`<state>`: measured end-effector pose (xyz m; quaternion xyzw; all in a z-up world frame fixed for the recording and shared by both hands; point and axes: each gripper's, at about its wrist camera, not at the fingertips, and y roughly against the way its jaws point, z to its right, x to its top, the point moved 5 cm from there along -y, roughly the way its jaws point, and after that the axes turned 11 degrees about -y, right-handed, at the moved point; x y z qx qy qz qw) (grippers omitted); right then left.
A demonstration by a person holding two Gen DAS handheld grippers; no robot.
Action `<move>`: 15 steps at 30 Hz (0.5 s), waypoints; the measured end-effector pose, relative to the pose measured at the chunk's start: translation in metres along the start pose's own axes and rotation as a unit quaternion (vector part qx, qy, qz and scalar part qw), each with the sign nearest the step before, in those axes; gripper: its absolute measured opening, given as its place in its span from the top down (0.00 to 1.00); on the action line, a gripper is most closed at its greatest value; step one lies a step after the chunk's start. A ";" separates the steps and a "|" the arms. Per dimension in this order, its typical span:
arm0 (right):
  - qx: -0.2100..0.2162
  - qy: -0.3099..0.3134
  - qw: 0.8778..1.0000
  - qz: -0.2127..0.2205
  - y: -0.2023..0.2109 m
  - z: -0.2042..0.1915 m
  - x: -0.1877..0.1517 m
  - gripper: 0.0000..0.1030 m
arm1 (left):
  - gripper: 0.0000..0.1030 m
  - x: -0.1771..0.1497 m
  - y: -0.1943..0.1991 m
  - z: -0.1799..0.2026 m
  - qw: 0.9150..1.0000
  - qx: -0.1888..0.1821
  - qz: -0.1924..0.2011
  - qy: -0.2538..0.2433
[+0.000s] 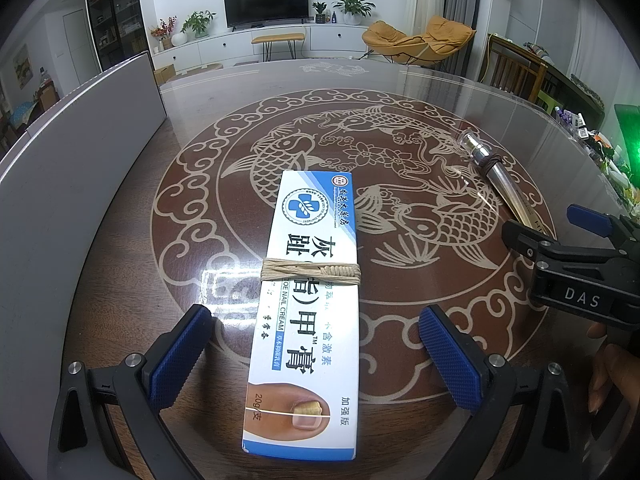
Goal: Organize objects
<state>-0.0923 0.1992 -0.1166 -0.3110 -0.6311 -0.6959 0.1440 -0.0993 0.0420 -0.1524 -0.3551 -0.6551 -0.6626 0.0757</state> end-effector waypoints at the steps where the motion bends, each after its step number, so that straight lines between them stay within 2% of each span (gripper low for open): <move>1: 0.001 -0.001 1.000 0.000 0.000 0.001 0.000 0.00 | 0.00 0.000 0.000 0.000 1.000 0.000 0.000 0.000; 7: 0.005 -0.004 1.000 -0.002 -0.001 0.005 0.002 0.00 | 0.00 0.002 0.000 -0.001 1.000 -0.004 0.001 -0.002; 9: 0.014 -0.006 1.000 -0.006 -0.002 0.005 0.002 0.00 | 0.00 0.002 0.000 -0.002 0.999 -0.024 -0.012 -0.027; 12: 0.021 -0.015 1.000 -0.012 -0.005 0.006 0.001 0.00 | 0.00 0.001 0.001 -0.004 0.995 -0.054 -0.060 -0.063; 15: 0.048 -0.038 0.998 -0.030 -0.010 0.014 0.004 0.00 | 0.00 0.010 -0.006 -0.008 0.989 -0.059 -0.118 -0.064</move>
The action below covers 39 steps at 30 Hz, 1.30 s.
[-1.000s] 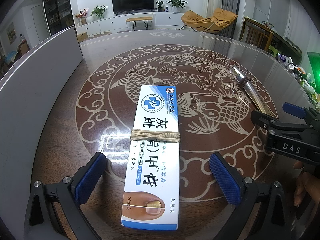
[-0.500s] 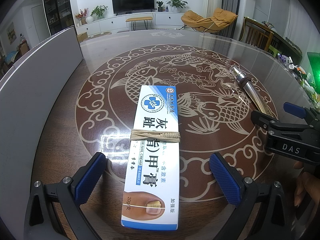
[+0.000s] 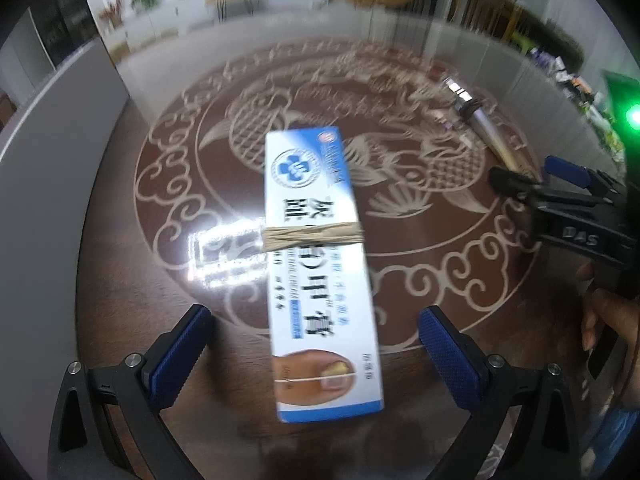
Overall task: Organize objects
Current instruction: 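Lift the cream box with the left tool while the right tool grasps the gold tube, then carry the cream box and gold tube into the white bin with both tools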
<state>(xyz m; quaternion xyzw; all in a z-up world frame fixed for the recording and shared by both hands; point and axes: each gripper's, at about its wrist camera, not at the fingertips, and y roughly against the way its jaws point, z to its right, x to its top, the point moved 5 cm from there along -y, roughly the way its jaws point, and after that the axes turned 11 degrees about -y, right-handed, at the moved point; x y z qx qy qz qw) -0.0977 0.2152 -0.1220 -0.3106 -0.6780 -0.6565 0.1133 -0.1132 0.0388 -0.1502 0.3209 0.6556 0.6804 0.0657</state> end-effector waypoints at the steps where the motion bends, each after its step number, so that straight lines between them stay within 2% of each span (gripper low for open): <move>1: 0.002 0.003 1.000 -0.004 0.000 0.000 0.001 0.00 | 0.00 0.003 -0.001 -0.003 1.000 -0.001 -0.009 0.000; 3: 0.005 0.025 0.999 -0.026 0.000 -0.003 0.003 0.00 | 0.00 0.009 -0.001 -0.006 1.000 -0.002 0.000 -0.009; 6: 0.022 0.033 0.995 -0.093 -0.005 -0.004 0.015 0.00 | 0.27 0.017 0.003 -0.002 0.999 -0.003 0.036 -0.032; 7: 0.040 0.024 0.993 -0.106 -0.004 -0.007 0.023 0.01 | 0.49 0.019 0.006 0.000 0.998 -0.002 0.048 -0.036; 8: 0.047 0.023 0.993 -0.109 -0.004 -0.009 0.028 0.03 | 0.58 0.022 0.008 0.003 0.998 0.001 0.057 -0.040; 10: 0.044 0.046 0.991 -0.119 -0.009 -0.021 0.037 0.14 | 0.58 0.025 0.009 0.005 0.997 -0.002 0.065 -0.038; 11: 0.040 0.057 0.990 -0.125 -0.012 -0.026 0.038 0.27 | 0.58 0.023 0.011 0.004 0.997 0.000 0.073 -0.033; 12: 0.027 0.077 0.990 -0.112 -0.013 -0.032 0.039 0.46 | 0.58 0.020 0.012 0.005 0.996 -0.003 0.080 -0.028; 14: 0.025 0.090 0.990 -0.103 -0.011 -0.037 0.038 0.74 | 0.58 0.008 0.023 0.006 0.995 -0.021 0.101 -0.011; 18: 0.078 0.048 0.991 -0.092 0.015 -0.030 0.031 0.74 | 0.58 -0.013 0.055 0.009 0.988 -0.028 0.151 0.002; 21: 0.133 0.018 0.987 -0.082 0.054 -0.026 0.023 0.74 | 0.58 -0.028 0.088 0.012 0.980 -0.035 0.195 0.014; 26: 0.190 0.022 0.980 -0.059 0.117 -0.053 0.026 0.74 | 0.58 -0.058 0.169 -0.002 0.960 -0.049 0.272 0.048; 29: 0.229 0.050 0.971 -0.043 0.156 -0.098 0.033 0.74 | 0.58 -0.075 0.218 -0.026 0.947 -0.054 0.308 0.071; 33: 0.302 0.094 0.948 -0.028 0.200 -0.195 0.038 0.74 | 0.58 -0.108 0.266 -0.086 0.941 -0.009 0.323 0.100; 35: 0.330 0.117 0.936 -0.031 0.210 -0.242 0.030 0.74 | 0.58 -0.130 0.275 -0.128 0.942 0.037 0.308 0.127; 39: 0.354 0.167 0.918 -0.059 0.200 -0.346 0.002 0.74 | 0.58 -0.170 0.260 -0.201 0.949 0.111 0.241 0.172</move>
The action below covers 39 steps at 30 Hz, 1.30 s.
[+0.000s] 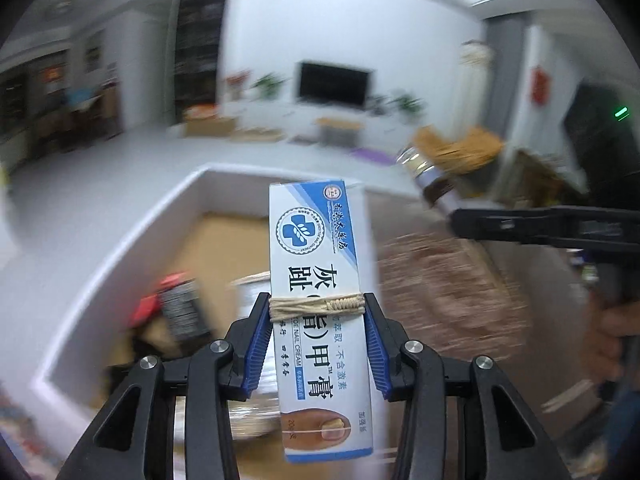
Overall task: Organize objects
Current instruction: 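Carry the cream box and gold tube into the white bin with both tools, then open both tools to drop the items into the bin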
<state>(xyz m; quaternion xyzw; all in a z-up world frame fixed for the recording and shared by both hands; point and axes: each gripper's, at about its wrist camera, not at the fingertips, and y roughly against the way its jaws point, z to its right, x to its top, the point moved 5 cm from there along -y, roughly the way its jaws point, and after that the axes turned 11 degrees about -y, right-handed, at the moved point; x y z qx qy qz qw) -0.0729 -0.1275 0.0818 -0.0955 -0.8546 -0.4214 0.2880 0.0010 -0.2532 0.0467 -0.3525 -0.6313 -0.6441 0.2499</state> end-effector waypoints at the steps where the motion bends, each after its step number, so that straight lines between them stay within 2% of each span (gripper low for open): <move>1: 0.001 0.004 1.000 -0.009 -0.015 -0.009 -0.002 0.74 | 0.58 -0.009 -0.009 -0.019 0.999 0.022 -0.023 0.002; 5: -0.005 0.013 0.997 -0.076 -0.089 -0.030 -0.020 0.72 | 0.56 -0.036 -0.026 -0.057 0.995 0.066 -0.074 0.014; 6: -0.012 0.014 0.996 -0.089 -0.099 -0.032 -0.026 0.65 | 0.55 -0.041 -0.030 -0.061 0.994 0.071 -0.082 0.018; 7: -0.018 0.015 0.995 -0.096 -0.107 -0.031 -0.030 0.59 | 0.46 -0.046 -0.032 -0.066 0.993 0.076 -0.090 0.021; 8: -0.023 0.015 0.995 -0.099 -0.112 -0.030 -0.033 0.45 | 0.28 -0.049 -0.032 -0.067 0.992 0.083 -0.093 0.021; 9: -0.026 0.017 0.995 -0.096 -0.112 -0.028 -0.035 0.31 | 0.19 -0.051 -0.033 -0.067 0.991 0.093 -0.094 0.018; 10: -0.033 0.023 0.995 -0.091 -0.110 -0.026 -0.036 0.26 | 0.07 -0.052 -0.031 -0.066 0.990 0.106 -0.090 0.015; 11: -0.041 0.028 0.995 -0.087 -0.106 -0.021 -0.037 0.19 | 0.01 -0.051 -0.026 -0.065 0.989 0.122 -0.083 0.012; 13: -0.064 0.042 0.994 -0.078 -0.097 -0.014 -0.036 0.14 | 0.00 -0.050 -0.025 -0.060 0.985 0.151 -0.078 0.008; 15: -0.083 0.051 0.993 -0.066 -0.089 -0.010 -0.033 0.10 | 0.00 -0.047 -0.023 -0.062 0.977 0.196 -0.082 0.007; 18: -0.103 0.056 0.992 -0.056 -0.068 -0.012 -0.030 0.05 | 0.00 -0.040 -0.017 -0.054 0.972 0.223 -0.076 0.004; 20: -0.110 0.052 0.991 -0.055 -0.064 -0.007 -0.028 0.05 | 0.00 -0.039 -0.009 -0.052 0.973 0.221 -0.071 0.022; 24: -0.138 0.048 0.987 -0.060 -0.063 0.001 -0.026 0.05 | 0.00 -0.043 -0.010 -0.052 0.979 0.165 -0.088 0.078; 25: -0.145 0.048 0.986 -0.060 -0.062 0.002 -0.027 0.05 | 0.00 -0.043 -0.010 -0.053 0.979 0.163 -0.093 0.081; 30: -0.163 0.064 0.982 -0.067 -0.064 -0.001 -0.027 0.05 | 0.00 -0.043 -0.002 -0.054 0.973 0.188 -0.109 0.078; 39: -0.173 0.096 0.978 -0.063 -0.073 -0.017 -0.023 0.05 | 0.00 -0.047 -0.005 -0.062 0.967 0.195 -0.132 0.094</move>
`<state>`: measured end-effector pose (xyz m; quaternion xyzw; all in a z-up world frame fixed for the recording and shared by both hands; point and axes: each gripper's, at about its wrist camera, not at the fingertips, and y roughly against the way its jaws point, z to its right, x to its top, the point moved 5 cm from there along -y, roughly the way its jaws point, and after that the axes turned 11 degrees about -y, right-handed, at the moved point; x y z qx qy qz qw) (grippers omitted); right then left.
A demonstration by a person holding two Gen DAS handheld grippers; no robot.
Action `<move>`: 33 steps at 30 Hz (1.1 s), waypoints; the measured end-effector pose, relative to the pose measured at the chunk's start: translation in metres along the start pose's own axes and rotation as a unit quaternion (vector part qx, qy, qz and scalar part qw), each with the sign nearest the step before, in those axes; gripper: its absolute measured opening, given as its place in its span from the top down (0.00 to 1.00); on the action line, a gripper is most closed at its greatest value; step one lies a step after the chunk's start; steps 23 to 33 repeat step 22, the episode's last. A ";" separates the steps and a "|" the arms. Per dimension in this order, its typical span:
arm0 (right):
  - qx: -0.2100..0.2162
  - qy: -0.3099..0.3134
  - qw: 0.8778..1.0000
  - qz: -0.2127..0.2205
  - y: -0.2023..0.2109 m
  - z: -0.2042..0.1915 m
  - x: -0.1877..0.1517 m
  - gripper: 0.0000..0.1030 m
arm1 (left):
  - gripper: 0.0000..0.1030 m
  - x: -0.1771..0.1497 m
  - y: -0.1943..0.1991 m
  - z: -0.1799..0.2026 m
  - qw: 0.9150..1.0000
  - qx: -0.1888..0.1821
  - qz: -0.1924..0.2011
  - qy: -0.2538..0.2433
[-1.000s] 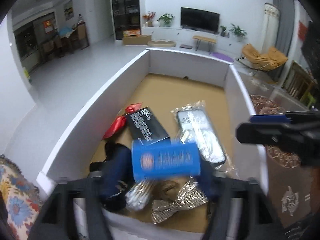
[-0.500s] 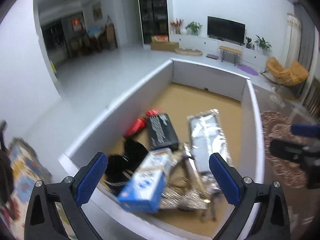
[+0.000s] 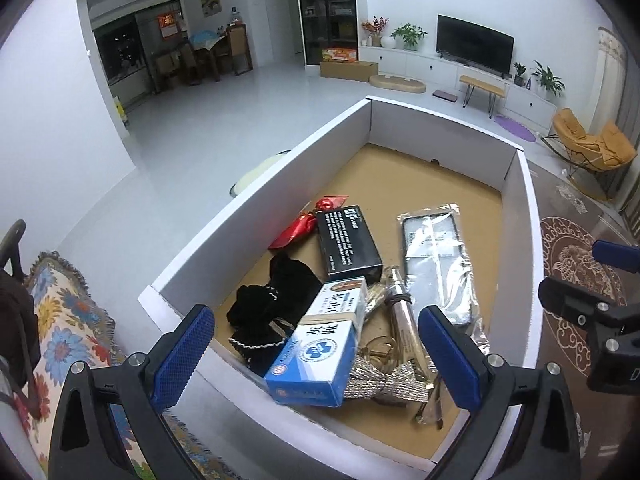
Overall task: Organize objects
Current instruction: 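Open both tools to drop the items into the bin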
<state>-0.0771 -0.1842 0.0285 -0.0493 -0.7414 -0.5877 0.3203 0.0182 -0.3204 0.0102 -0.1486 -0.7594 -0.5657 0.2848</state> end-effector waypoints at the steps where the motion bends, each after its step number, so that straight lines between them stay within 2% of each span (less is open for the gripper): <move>1: 0.000 0.001 1.000 0.000 -0.001 -0.001 0.001 0.05 | 0.00 0.000 -0.001 0.000 1.000 0.001 0.000 0.000; 12: 0.007 0.002 1.000 -0.011 -0.017 -0.003 -0.005 0.05 | 0.00 0.002 -0.003 -0.010 1.000 0.015 0.002 0.012; 14: 0.008 0.001 1.000 -0.012 -0.018 -0.003 -0.006 0.05 | 0.00 0.002 -0.004 -0.012 1.000 0.007 0.001 0.018; 16: 0.008 0.002 1.000 -0.009 -0.019 -0.003 -0.006 0.05 | 0.00 0.002 -0.003 -0.013 0.999 -0.021 0.003 0.029; 21: 0.008 0.000 1.000 0.001 -0.018 -0.002 -0.003 0.05 | 0.00 0.004 0.010 -0.014 0.997 -0.048 0.036 0.043; 33: 0.011 -0.002 1.000 0.003 -0.017 -0.002 -0.002 0.05 | 0.00 0.006 0.012 -0.013 0.997 -0.044 0.042 0.038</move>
